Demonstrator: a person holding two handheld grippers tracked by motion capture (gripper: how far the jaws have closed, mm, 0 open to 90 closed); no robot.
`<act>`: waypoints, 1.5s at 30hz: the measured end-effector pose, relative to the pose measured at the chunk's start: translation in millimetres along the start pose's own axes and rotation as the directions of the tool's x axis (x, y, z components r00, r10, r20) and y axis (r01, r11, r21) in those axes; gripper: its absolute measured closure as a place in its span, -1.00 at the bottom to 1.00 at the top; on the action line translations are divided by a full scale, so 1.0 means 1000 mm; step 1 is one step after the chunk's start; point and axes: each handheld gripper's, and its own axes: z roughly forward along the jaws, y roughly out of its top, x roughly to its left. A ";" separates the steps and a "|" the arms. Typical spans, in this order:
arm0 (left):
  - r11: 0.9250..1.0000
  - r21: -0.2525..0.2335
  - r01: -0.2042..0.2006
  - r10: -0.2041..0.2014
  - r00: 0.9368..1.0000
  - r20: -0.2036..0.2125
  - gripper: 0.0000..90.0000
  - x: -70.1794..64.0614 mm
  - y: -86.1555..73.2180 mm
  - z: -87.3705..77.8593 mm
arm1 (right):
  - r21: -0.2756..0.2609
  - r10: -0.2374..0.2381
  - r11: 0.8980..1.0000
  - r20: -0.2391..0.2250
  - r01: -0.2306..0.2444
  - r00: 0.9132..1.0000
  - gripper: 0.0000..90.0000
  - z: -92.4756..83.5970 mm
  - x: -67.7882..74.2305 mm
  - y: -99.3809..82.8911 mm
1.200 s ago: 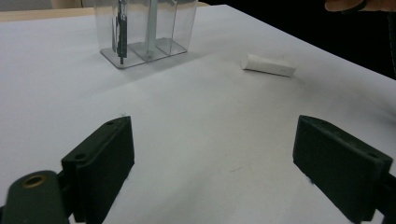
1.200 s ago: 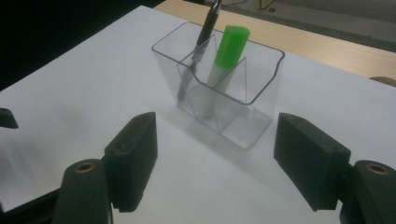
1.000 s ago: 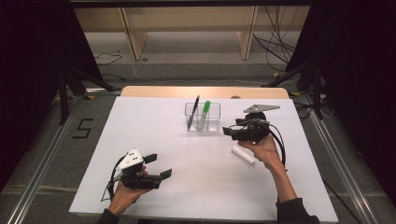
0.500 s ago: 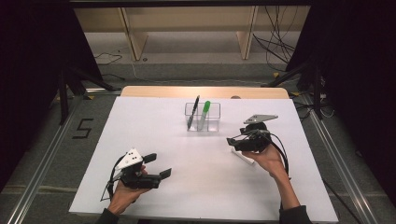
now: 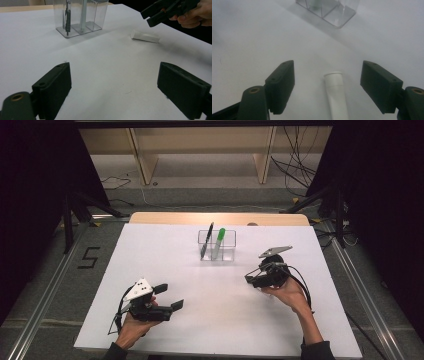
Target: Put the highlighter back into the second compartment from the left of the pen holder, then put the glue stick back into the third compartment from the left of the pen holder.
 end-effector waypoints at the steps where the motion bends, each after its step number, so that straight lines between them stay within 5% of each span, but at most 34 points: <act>1: 1.000 -0.004 0.001 -0.001 1.000 -0.001 -0.74 0.001 0.000 -0.001 | 0.009 -0.004 1.000 0.001 0.004 1.000 -0.38 0.001 0.000 0.000; 23: 1.000 0.011 -0.020 0.020 1.000 -0.018 -0.75 0.003 -0.001 -0.003 | 0.210 -0.059 0.976 0.023 0.053 0.998 -0.40 0.026 0.004 -0.005; 45: 0.999 0.024 -0.038 0.039 0.999 -0.009 -0.75 0.001 -0.002 -0.002 | 0.324 -0.086 0.943 0.004 0.080 0.996 -0.04 0.032 0.001 0.006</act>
